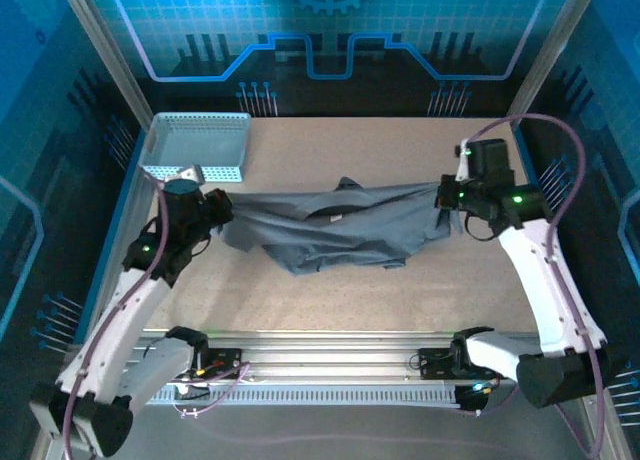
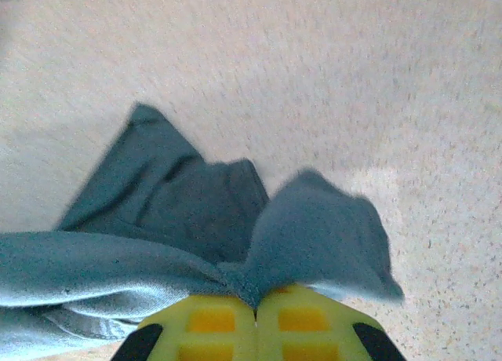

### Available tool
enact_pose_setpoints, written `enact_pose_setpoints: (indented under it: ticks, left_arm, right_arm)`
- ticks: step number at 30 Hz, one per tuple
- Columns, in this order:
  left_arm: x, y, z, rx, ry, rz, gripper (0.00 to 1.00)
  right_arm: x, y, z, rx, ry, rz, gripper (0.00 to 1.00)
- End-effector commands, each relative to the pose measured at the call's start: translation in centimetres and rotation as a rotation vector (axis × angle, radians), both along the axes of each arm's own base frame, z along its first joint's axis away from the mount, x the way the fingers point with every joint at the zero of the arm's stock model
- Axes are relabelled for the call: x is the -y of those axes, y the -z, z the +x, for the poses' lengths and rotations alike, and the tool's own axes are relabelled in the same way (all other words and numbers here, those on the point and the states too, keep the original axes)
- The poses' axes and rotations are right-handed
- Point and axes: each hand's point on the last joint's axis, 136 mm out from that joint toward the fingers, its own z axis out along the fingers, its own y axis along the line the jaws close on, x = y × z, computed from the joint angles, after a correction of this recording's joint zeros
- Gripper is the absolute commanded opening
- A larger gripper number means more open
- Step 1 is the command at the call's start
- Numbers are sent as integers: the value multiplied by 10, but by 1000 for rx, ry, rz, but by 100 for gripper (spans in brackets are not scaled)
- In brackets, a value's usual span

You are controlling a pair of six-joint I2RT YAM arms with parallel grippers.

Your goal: Fold the inside-out t-shirt

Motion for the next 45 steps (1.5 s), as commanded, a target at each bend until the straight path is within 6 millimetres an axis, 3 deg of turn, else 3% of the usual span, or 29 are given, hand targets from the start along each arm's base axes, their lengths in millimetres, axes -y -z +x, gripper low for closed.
enact_pose_setpoints:
  ticks: [1, 6, 11, 15, 19, 23, 26, 28, 30, 33, 35, 37, 38, 40, 45]
  left_arm:
    - [-7, -83, -18, 204, -16, -56, 0]
    - [-14, -185, -65, 455, 5, -77, 0]
    - [-15, -261, -125, 678, 71, -109, 0]
    - [-15, -305, -170, 832, 120, -122, 0]
    - [-15, -322, -183, 883, 138, -109, 0]
    - [-9, -317, -169, 855, 157, -106, 0]
    - [0, -298, -138, 790, 171, -114, 0]
    - [8, -266, -95, 649, 167, -105, 0]
    - [22, -218, -41, 456, 194, -62, 0]
    - [31, -148, 24, 183, 189, 15, 0]
    - [26, -108, 52, 46, 135, 46, 0]
    - [33, -84, 68, -21, 152, 31, 0]
    - [37, -81, 71, -27, 166, 10, 0]
    - [44, -99, 68, 28, 200, -20, 0]
    - [28, -184, 19, 313, 168, -18, 0]
  right_arm:
    - [2, -66, -22, 145, -14, 55, 0]
    - [3, -162, -63, 393, -52, 95, 0]
    - [6, -245, -120, 644, -83, 122, 0]
    - [14, -294, -164, 808, -77, 122, 0]
    - [21, -322, -184, 902, -58, 109, 0]
    - [15, -326, -176, 899, -87, 131, 0]
    - [10, -305, -146, 822, -87, 134, 0]
    - [3, -271, -108, 716, -89, 135, 0]
    - [-3, -220, -63, 565, -71, 125, 0]
    - [-5, -153, -11, 365, -28, 99, 0]
    - [-6, -125, 12, 293, -11, 92, 0]
    - [-7, -105, 28, 242, 4, 90, 0]
    - [-9, -101, 33, 228, 1, 94, 0]
    - [-10, -111, 34, 237, -8, 101, 0]
    - [4, -192, -11, 463, 6, 86, 0]
